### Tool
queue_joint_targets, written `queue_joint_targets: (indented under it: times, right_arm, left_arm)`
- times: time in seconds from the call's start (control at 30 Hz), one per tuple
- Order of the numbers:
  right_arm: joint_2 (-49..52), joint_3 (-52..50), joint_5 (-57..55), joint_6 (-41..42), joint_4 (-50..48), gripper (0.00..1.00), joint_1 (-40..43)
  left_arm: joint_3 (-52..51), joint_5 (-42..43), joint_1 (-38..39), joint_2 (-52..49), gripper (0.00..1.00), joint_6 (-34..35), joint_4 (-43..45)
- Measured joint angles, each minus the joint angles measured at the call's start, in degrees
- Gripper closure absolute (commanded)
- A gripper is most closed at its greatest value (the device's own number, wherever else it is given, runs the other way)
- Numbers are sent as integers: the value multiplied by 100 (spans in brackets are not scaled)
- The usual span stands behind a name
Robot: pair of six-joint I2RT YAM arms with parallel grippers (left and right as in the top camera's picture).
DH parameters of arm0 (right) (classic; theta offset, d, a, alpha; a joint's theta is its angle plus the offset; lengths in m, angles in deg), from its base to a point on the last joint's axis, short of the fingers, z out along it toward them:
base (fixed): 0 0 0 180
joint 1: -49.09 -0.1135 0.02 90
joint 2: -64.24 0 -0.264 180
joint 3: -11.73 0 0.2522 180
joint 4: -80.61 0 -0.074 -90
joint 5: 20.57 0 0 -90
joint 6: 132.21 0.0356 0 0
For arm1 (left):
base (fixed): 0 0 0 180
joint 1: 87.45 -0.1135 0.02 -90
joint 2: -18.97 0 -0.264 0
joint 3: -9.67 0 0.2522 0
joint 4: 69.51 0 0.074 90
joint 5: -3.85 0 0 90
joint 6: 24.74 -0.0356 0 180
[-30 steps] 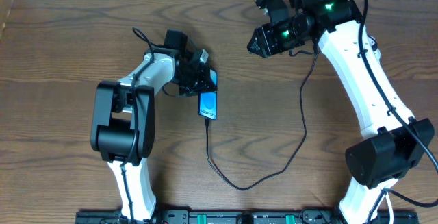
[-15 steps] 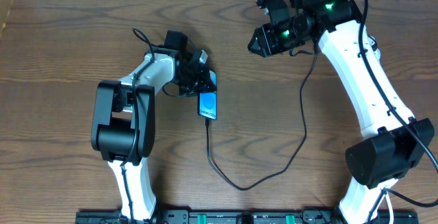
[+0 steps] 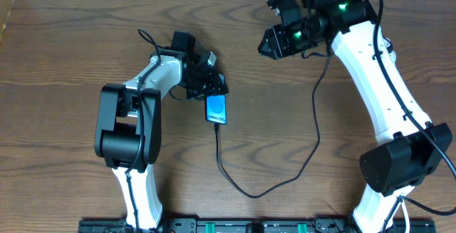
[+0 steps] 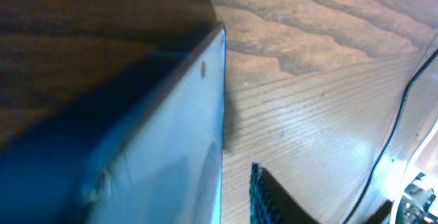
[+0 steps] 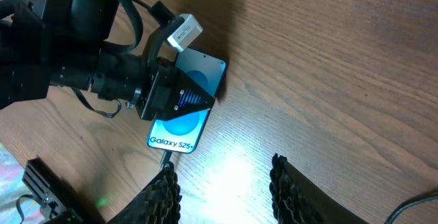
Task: Plug charger to phone and switch on socket
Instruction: 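Lower the phone flat onto the table with the left gripper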
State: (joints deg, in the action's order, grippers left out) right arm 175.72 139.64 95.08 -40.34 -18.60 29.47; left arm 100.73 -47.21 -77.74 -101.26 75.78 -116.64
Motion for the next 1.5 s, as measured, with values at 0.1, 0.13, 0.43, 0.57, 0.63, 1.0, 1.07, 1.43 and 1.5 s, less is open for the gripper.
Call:
queue_joint_targets:
  times: [0.1,0.13,0.43,0.57,0.63,1.0,1.07,1.43,1.5]
  right_arm:
    - [0,0,-9,0,0,57,0]
    - [0,0,-15,0,0,57,0]
    - [0,0,-61,0,0,56,0]
    - [0,0,-103,0,0,56,0]
    - [0,0,-107,0,0,55,0]
    - [0,0,-118,0,0,55,0]
    - [0,0,-125,0,0,55,0]
    - [0,0,-129,0,2,55,0]
    - [0,0,-133,0,2,55,0]
  left_arm:
    - [0,26,0,4,62,-2,0]
    - [0,15,4,11,61,-2,-2]
    - [4,-79,15,55,55,17,-22]
    - [22,-243,15,92,51,20,-87]
    - [26,-313,15,107,51,20,-94]
    - [66,-977,17,199,50,20,-179]
    - [79,-1082,17,205,50,20,-186]
    - [118,-1447,22,225,50,17,-216]
    - [118,-1541,22,236,50,17,-223]
